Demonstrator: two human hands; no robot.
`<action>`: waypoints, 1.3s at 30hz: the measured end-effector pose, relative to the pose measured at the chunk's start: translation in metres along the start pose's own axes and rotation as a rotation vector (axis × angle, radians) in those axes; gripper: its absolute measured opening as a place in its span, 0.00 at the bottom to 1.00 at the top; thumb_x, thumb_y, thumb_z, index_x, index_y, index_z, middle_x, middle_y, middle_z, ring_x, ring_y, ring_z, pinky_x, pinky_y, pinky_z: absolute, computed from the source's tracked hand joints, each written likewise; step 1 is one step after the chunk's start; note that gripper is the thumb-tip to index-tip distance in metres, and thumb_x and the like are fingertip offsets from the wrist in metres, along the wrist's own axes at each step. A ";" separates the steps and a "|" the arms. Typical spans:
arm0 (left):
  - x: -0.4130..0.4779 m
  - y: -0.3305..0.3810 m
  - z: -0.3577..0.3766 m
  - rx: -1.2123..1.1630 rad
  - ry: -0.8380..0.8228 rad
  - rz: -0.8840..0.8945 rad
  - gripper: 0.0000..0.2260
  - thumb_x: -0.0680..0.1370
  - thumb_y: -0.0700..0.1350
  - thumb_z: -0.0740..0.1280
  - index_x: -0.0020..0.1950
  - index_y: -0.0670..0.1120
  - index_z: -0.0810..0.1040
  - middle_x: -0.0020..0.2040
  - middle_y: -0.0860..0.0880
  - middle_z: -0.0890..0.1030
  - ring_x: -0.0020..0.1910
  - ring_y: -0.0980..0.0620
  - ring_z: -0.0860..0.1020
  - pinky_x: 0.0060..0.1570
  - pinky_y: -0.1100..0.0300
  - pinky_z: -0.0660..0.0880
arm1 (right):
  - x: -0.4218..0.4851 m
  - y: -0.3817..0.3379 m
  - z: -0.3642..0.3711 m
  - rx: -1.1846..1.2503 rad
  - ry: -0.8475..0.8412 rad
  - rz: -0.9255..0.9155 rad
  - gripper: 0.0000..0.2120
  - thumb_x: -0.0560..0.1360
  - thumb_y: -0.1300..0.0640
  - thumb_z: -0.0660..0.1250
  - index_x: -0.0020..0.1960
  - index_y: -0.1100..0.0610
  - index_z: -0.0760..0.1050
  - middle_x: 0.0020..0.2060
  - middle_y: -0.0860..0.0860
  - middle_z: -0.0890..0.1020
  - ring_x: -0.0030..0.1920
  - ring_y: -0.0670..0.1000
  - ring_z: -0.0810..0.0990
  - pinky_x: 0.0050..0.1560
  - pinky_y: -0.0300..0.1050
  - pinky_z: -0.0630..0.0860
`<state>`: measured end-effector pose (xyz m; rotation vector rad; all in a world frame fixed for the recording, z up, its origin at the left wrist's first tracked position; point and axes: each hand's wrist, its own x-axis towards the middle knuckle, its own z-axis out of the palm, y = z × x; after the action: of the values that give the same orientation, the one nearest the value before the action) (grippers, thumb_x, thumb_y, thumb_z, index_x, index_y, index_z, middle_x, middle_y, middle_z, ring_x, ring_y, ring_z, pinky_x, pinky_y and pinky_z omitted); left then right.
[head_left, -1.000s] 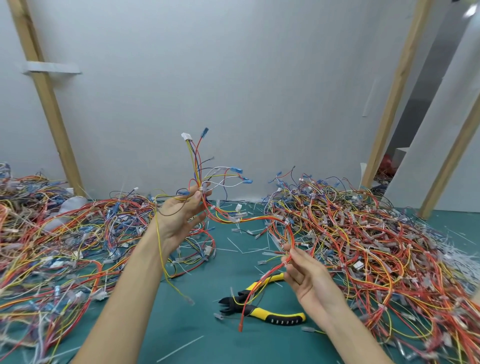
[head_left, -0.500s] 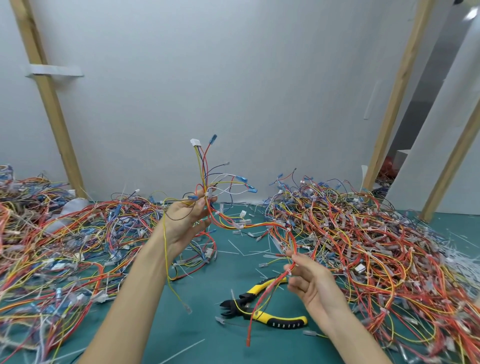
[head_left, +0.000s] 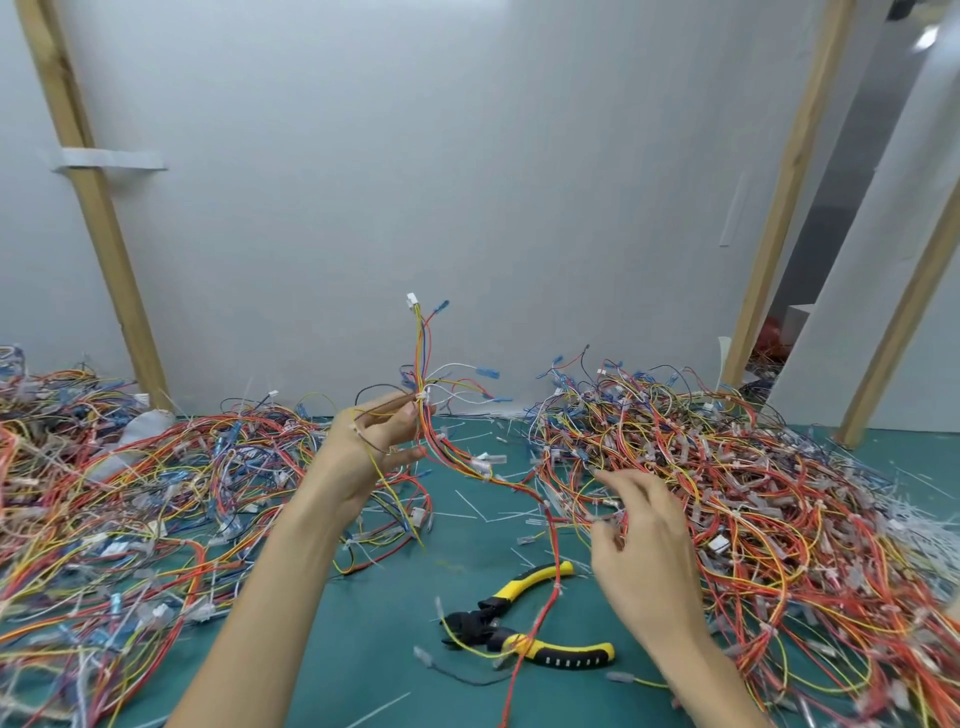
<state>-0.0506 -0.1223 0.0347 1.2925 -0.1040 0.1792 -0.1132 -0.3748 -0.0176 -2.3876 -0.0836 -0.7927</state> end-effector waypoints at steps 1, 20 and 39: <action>0.000 0.000 0.001 0.032 -0.007 0.014 0.09 0.79 0.37 0.65 0.58 0.38 0.78 0.44 0.47 0.82 0.38 0.57 0.81 0.35 0.63 0.80 | 0.004 -0.008 -0.003 0.061 0.014 -0.060 0.17 0.75 0.63 0.65 0.62 0.52 0.78 0.55 0.42 0.74 0.54 0.39 0.72 0.55 0.31 0.67; -0.012 0.004 0.021 0.222 -0.244 0.133 0.17 0.78 0.41 0.67 0.66 0.54 0.76 0.55 0.50 0.84 0.44 0.52 0.84 0.37 0.61 0.79 | 0.089 -0.050 -0.008 -0.181 -0.175 -0.375 0.14 0.78 0.49 0.65 0.62 0.39 0.77 0.40 0.49 0.85 0.44 0.57 0.82 0.42 0.49 0.77; -0.022 0.009 0.025 0.423 -0.454 0.093 0.12 0.80 0.40 0.65 0.62 0.50 0.79 0.55 0.53 0.83 0.44 0.50 0.83 0.39 0.58 0.79 | 0.193 0.055 -0.108 -0.727 0.180 0.013 0.20 0.77 0.65 0.65 0.67 0.55 0.72 0.61 0.62 0.69 0.51 0.67 0.76 0.46 0.60 0.75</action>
<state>-0.0735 -0.1457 0.0456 1.7358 -0.5382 -0.0199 0.0020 -0.5058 0.1289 -2.9563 0.3512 -1.1779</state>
